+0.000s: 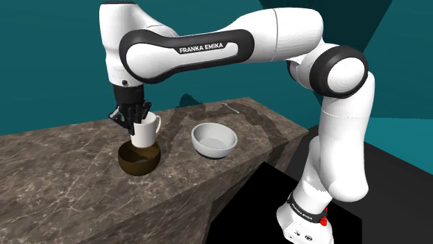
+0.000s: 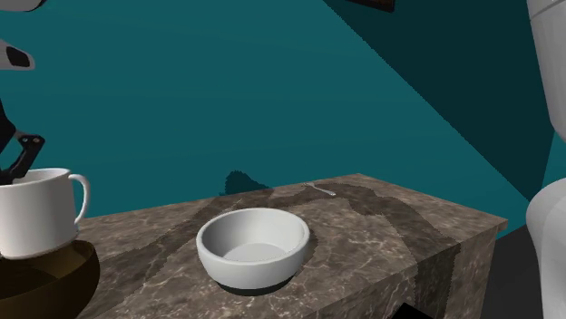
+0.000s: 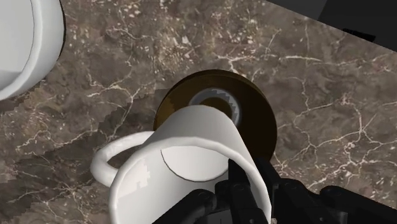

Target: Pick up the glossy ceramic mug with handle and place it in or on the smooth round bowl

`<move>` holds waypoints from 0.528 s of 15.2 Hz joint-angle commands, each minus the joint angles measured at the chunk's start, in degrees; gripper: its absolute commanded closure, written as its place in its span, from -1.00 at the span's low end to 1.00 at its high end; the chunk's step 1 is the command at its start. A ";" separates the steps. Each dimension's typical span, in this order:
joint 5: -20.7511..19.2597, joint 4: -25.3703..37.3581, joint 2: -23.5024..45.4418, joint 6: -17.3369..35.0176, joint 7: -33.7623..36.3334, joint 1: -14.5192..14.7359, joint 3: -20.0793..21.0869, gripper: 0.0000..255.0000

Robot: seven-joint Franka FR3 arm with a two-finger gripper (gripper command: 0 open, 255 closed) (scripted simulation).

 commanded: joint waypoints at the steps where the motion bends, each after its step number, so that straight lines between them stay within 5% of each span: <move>1: -0.07 -1.39 0.13 1.57 0.09 -0.07 -0.05 1.00; 8: -0.23 -3.45 0.50 3.97 0.33 -0.11 -0.11 1.00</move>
